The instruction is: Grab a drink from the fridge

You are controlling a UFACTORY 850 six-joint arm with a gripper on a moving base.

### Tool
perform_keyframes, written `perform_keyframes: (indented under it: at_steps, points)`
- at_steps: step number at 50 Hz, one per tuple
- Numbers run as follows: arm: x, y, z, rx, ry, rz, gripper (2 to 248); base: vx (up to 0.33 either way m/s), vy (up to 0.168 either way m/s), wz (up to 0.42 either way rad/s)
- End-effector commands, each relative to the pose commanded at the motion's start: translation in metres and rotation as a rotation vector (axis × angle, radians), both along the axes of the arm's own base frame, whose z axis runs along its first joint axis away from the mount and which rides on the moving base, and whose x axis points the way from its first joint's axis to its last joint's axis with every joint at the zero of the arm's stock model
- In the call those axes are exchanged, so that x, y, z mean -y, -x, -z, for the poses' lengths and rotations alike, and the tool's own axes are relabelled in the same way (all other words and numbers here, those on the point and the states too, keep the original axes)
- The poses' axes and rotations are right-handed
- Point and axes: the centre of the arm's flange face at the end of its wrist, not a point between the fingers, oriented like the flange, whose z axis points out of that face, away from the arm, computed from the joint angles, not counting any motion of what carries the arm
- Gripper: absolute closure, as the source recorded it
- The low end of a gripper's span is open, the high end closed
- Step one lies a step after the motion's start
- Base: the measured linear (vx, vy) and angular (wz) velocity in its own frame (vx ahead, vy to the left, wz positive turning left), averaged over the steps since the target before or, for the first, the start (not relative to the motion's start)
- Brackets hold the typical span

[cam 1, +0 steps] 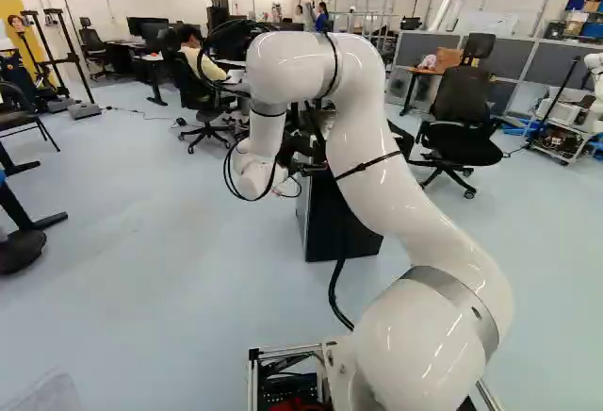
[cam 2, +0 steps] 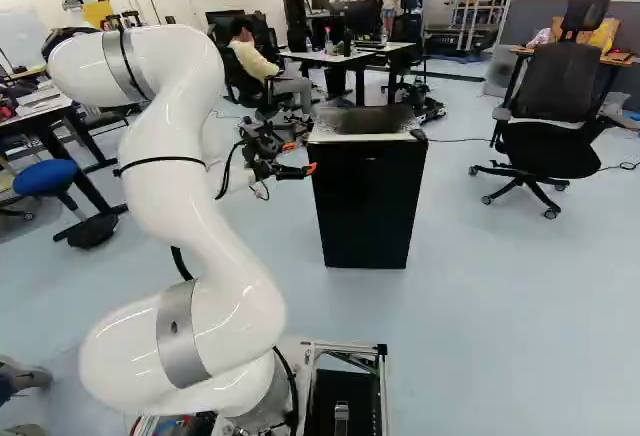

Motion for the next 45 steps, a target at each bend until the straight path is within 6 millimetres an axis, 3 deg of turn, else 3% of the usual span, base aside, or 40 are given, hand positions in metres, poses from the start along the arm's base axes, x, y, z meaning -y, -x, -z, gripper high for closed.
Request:
perform_keyframes:
  at_steps: [45]
  points:
    - [0.021,-0.005,0.001,-0.001,-0.007,0.064,3,0.0,0.0,0.0]
